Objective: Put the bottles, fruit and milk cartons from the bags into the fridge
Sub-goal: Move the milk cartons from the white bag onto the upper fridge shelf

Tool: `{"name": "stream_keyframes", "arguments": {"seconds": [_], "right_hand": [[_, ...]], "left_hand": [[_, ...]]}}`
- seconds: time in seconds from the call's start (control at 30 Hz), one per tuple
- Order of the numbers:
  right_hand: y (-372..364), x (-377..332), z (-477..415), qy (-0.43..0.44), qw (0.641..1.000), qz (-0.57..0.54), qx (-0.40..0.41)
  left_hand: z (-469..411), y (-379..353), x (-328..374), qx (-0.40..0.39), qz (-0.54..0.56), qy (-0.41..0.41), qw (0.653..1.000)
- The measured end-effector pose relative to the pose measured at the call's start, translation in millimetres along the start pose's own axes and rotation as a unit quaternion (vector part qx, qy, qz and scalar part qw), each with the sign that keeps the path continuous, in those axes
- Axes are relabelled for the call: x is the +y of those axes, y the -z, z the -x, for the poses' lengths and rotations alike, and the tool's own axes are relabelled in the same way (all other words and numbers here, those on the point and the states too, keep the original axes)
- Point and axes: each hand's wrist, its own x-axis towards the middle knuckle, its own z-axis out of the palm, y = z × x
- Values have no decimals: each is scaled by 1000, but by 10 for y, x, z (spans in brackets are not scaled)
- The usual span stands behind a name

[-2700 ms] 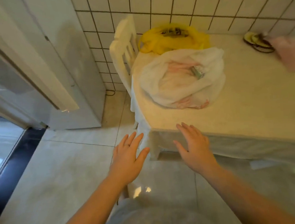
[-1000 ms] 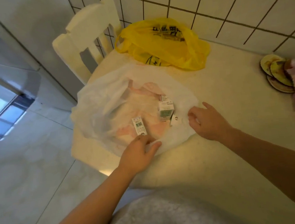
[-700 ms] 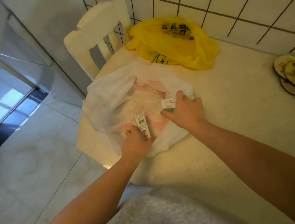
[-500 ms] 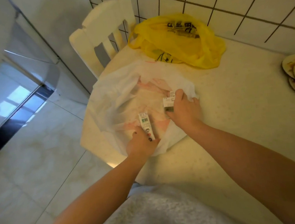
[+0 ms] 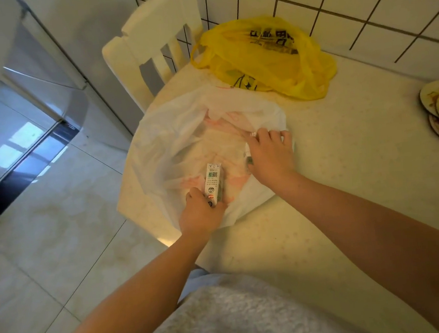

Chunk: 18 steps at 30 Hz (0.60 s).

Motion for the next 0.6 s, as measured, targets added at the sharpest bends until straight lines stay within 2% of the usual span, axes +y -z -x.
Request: {"name": "stream_keyframes", "arguments": {"seconds": [0.1, 0.23, 0.33, 0.47, 0.53, 0.6], "right_hand": [[83, 28, -35, -10, 998, -3, -61], [245, 129, 69, -44, 993, -75, -82], [438, 200, 226, -77, 988, -125, -43], [783, 270, 494, -109, 976, -182, 47], [954, 272, 590, -131, 959, -246, 53], [1092, 250, 653, -148, 910, -387, 31]], "left_hand": [[-36, 57, -27, 17, -2, 4, 1000], [-76, 206, 19, 59, 20, 2, 998], [-61, 347, 84, 84, 50, -7, 995], [60, 561, 197, 115, 129, -46, 984], [152, 684, 239, 133, 186, -71, 971], [233, 810, 244, 151, 244, -79, 954]]}}
